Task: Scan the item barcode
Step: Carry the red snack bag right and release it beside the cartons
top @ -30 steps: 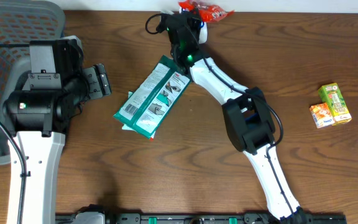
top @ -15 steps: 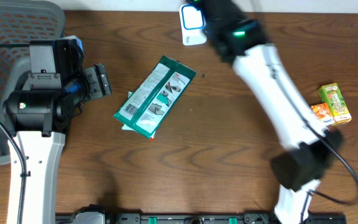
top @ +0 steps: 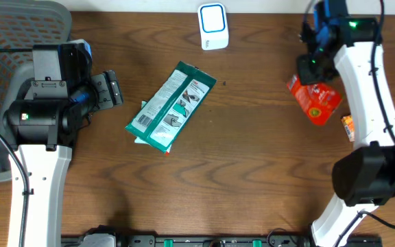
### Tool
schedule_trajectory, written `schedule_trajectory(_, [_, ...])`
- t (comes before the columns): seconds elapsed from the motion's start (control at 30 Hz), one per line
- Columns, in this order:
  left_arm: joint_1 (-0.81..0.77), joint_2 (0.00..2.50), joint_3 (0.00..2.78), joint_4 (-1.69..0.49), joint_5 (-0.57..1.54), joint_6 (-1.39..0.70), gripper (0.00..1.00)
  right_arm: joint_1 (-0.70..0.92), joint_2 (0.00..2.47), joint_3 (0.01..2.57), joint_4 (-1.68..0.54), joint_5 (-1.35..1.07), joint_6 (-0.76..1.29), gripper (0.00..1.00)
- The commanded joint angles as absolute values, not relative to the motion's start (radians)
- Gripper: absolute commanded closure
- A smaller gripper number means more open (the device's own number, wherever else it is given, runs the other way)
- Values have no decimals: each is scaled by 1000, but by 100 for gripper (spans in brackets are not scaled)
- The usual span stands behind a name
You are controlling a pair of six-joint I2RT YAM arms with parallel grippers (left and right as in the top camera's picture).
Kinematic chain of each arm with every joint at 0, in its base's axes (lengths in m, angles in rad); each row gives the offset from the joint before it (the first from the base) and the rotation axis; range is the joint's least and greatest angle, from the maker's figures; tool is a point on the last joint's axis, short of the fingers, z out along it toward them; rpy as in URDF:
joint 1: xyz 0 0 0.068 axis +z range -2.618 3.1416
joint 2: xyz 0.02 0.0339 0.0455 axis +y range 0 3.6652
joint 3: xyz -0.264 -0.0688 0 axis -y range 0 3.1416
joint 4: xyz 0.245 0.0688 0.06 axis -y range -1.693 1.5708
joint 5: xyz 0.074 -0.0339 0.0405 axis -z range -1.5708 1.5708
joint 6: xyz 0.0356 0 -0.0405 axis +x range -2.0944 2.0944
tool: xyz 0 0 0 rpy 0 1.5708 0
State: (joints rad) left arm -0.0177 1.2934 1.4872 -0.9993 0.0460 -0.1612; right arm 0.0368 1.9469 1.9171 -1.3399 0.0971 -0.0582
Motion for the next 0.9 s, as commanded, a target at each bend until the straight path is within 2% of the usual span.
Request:
schedule_trajectory(0.0, [-19,1293,1505,-1002,36,-170,17,-46,1957,1811,-1286,35,-30,99])
schedule_trajectory(0.4, [-19,1293,1505,-1002,36,-170,17,-171,1957,1451,-864,35,-54,99])
schedule_trajectory(0.43, [-19,1293,1505,-1002,36,-170,17,-172,1957,1439,-846,35,-54,94])
schedule_trajectory(0.5, [-19,1293,1505,-1002,36,-170,17,-176,1957,1429,-829,36,-54,45])
schedule_trajectory(0.53, [-19,1293,1505,-1002,36,-170,17,-176,1957,1429,-826,37,-54,28])
schedule_trajectory(0.63, [-19,1293,1505,-1002,36,-170,17,-176,1954,1450,-830,64,-54,18])
schedule_trajectory(0.77, [-19,1293,1505,-1002,36,-170,17,-173,1946,1532,-899,44,-53,16])
schedule_trajectory(0.87, [-19,1293,1505,-1002,36,-170,17,-164,1937,1589,-983,-63,-53,17])
